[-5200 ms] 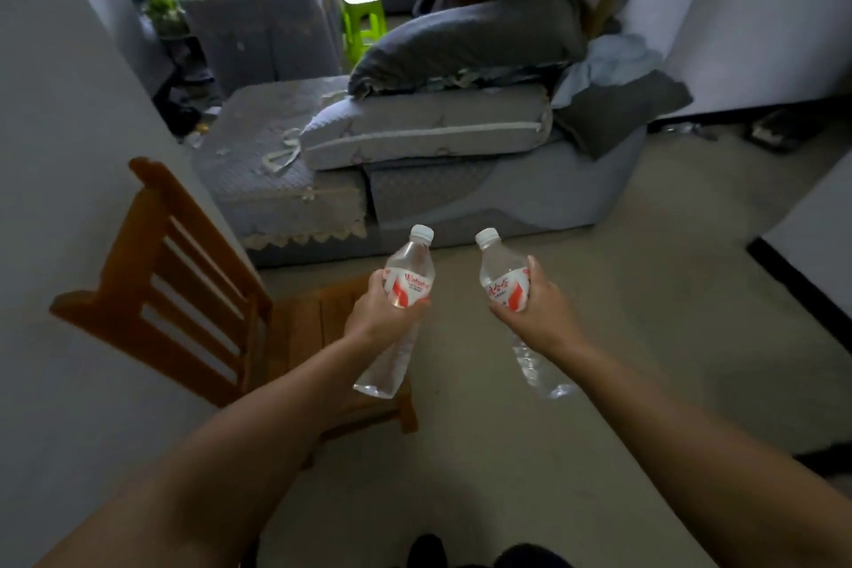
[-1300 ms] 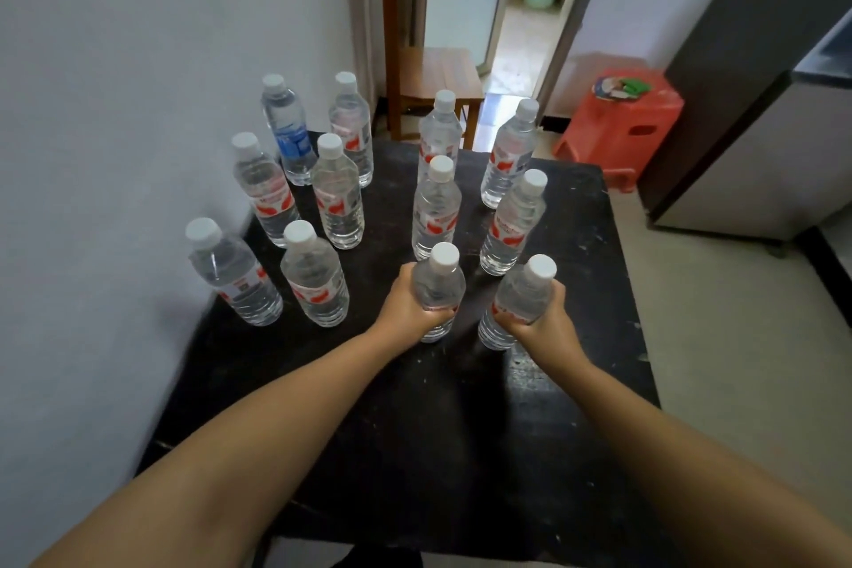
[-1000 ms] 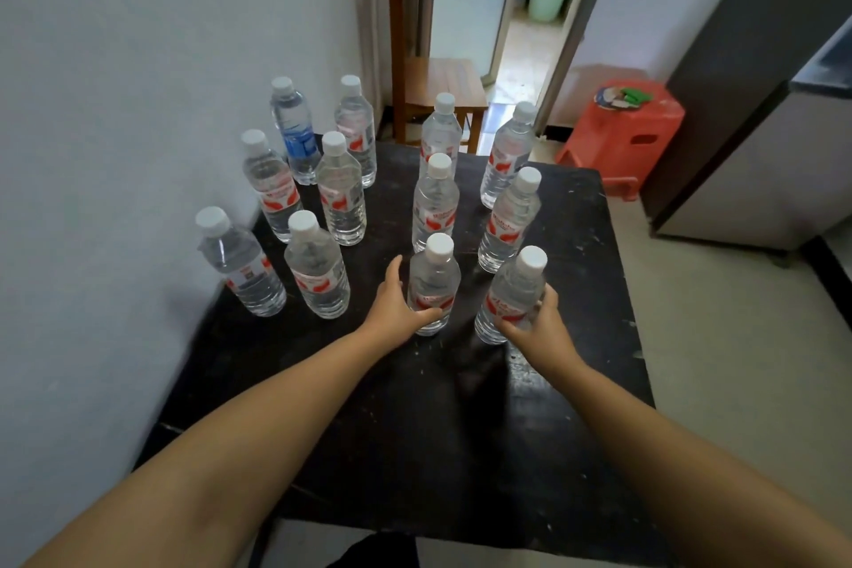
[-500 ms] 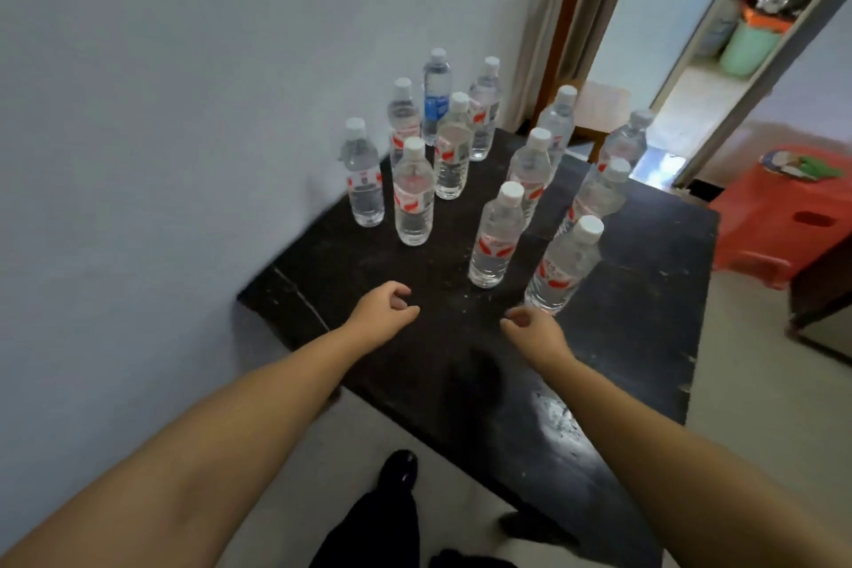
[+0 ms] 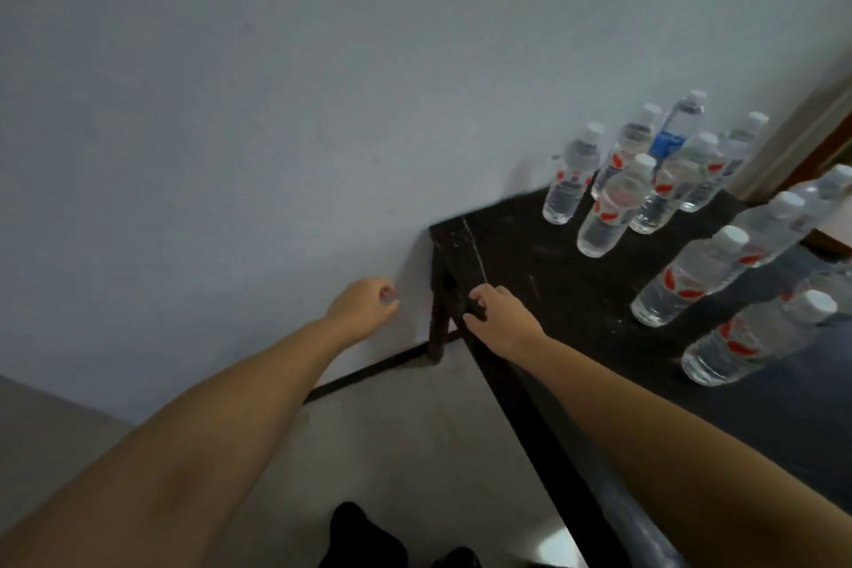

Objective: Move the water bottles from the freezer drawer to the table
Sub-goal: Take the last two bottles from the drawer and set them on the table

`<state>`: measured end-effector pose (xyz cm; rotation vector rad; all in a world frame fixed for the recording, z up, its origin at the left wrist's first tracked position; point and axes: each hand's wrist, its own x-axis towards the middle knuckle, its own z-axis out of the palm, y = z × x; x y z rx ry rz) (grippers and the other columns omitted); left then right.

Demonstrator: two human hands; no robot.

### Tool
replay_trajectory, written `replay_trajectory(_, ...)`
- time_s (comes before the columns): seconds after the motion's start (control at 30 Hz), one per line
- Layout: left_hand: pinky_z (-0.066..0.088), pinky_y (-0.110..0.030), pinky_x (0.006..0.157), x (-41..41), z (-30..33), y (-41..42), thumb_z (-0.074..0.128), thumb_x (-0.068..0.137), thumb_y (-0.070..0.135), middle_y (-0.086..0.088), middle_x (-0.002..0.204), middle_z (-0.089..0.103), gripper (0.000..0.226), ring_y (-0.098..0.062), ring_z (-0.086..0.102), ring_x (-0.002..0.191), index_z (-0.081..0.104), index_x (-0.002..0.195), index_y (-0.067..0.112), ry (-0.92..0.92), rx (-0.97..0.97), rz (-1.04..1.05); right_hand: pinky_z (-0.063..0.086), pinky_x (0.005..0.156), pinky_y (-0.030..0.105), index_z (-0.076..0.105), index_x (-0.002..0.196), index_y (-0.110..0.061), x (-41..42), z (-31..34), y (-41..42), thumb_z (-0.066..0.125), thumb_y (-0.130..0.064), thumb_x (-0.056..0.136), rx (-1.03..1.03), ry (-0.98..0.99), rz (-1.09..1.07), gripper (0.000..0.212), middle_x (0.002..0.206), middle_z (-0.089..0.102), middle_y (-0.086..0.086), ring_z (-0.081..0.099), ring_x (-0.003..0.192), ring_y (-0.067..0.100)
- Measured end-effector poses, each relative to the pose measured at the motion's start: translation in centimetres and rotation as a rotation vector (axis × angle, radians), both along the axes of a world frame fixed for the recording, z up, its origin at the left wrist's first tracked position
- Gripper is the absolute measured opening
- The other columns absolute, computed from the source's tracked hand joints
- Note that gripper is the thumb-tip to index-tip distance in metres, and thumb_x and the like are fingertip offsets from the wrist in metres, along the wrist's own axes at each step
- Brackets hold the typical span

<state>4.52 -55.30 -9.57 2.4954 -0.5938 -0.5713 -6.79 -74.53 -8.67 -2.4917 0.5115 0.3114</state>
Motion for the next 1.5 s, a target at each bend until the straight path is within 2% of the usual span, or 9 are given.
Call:
replay_trajectory(0.17, 0.05, -0.038, 0.091, 1.3, -0.3, 9.3, 0.055, 0.093, 0.032, -0.008, 0.115, 0.062, 0.029, -0.022, 0.059, 0.104, 0.062, 0.114, 0.013, -0.001, -0.007, 0.141, 0.045, 0.098, 0.04, 0.043, 0.136, -0.012, 6.4, 0.1, 7.7, 0.049, -0.03, 0.096, -0.062, 0.031, 0.254, 0.044, 0.137, 0.043, 0.012, 0.051, 0.119, 0.031)
replay_trajectory(0.33, 0.048, -0.035, 0.09, 2.8, 0.1, 20.4, 0.049, 0.096, 0.035, -0.008, 0.116, 0.061, 0.032, -0.021, 0.057, 0.104, 0.061, 0.115, 0.012, -0.061, 0.065, 0.262, 0.044, 0.096, 0.038, 0.048, 0.13, -0.01, 12.1, -0.3, 17.8, 0.039, -0.039, 0.1, -0.135, 0.094, 0.509, 0.043, 0.13, 0.05, 0.014, 0.052, 0.114, 0.031)
replay_trajectory(0.47, 0.049, -0.035, 0.087, 3.0, 0.4, 28.7, 0.049, 0.096, 0.036, -0.008, 0.114, 0.061, 0.033, -0.022, 0.058, 0.102, 0.062, 0.114, 0.012, -0.115, 0.072, 0.463, 0.042, 0.098, 0.041, 0.047, 0.132, -0.014, 15.2, -0.3, 26.3, 0.036, -0.043, 0.1, -0.245, 0.032, 0.725, 0.045, 0.13, 0.05, 0.011, 0.05, 0.117, 0.029)
replay_trajectory(0.6, 0.049, -0.038, 0.09, 0.5, -0.3, 35.2, 0.05, 0.095, 0.035, -0.01, 0.115, 0.061, 0.033, -0.024, 0.058, 0.103, 0.062, 0.113, 0.01, -0.098, 0.071, 0.659, 0.041, 0.098, 0.043, 0.047, 0.133, -0.015, 16.8, -0.1, 33.9, 0.035, -0.045, 0.099, -0.322, -0.039, 0.958, 0.046, 0.133, 0.049, 0.011, 0.049, 0.12, 0.029)
replay_trajectory(0.7, 0.046, -0.032, 0.089, -2.1, -0.7, 38.4, 0.05, 0.095, 0.034, -0.009, 0.117, 0.061, 0.032, -0.024, 0.058, 0.105, 0.063, 0.115, 0.011, -0.082, 0.093, 0.823, 0.043, 0.096, 0.043, 0.049, 0.13, -0.014, 17.4, -0.3, 38.0, 0.034, -0.044, 0.1, -0.346, -0.084, 1.129, 0.046, 0.132, 0.05, 0.011, 0.049, 0.119, 0.029)
replay_trajectory(0.87, 0.047, -0.034, 0.088, -9.5, -2.0, 42.6, 0.044, 0.097, 0.039, -0.009, 0.118, 0.061, 0.035, -0.026, 0.058, 0.106, 0.059, 0.116, 0.015, -0.001, 0.179, 1.125, 0.044, 0.095, 0.043, 0.052, 0.125, -0.011, 16.6, -1.1, 45.4, 0.034, -0.04, 0.099, -0.338, -0.085, 1.418, 0.043, 0.128, 0.051, 0.013, 0.05, 0.115, 0.031)
replay_trajectory(1.03, 0.049, -0.034, 0.085, -17.9, -2.9, 42.0, 0.045, 0.097, 0.039, -0.011, 0.114, 0.063, 0.035, -0.03, 0.06, 0.103, 0.062, 0.115, 0.014, 0.079, 0.191, 1.475, 0.042, 0.095, 0.042, 0.056, 0.121, -0.009, 13.6, -2.8, 50.5, 0.037, -0.037, 0.098, -0.303, -0.048, 1.735, 0.041, 0.128, 0.052, 0.015, 0.048, 0.116, 0.033)
replay_trajectory(1.23, 0.045, -0.032, 0.086, -28.1, -4.6, 34.6, 0.047, 0.097, 0.037, -0.015, 0.12, 0.062, 0.037, -0.031, 0.058, 0.107, 0.061, 0.117, 0.009, 0.282, 0.177, 1.887, 0.042, 0.101, 0.042, 0.051, 0.129, -0.007, 6.1, -4.0, 53.6, 0.04, -0.036, 0.099, -0.284, -0.033, 2.223, 0.044, 0.132, 0.049, 0.018, 0.046, 0.121, 0.036)
replay_trajectory(1.5, 0.041, -0.036, 0.102, -36.4, -3.7, 25.2, 0.043, 0.097, 0.042, -0.011, 0.134, 0.049, 0.043, -0.029, 0.047, 0.124, 0.051, 0.131, 0.015, 0.444, 0.25, 2.213, 0.042, 0.098, 0.035, 0.051, 0.129, -0.008, -4.4, -5.3, 53.2, 0.038, -0.035, 0.098, -0.368, -0.104, 2.624, 0.043, 0.133, 0.05, 0.016, 0.048, 0.12, 0.033)
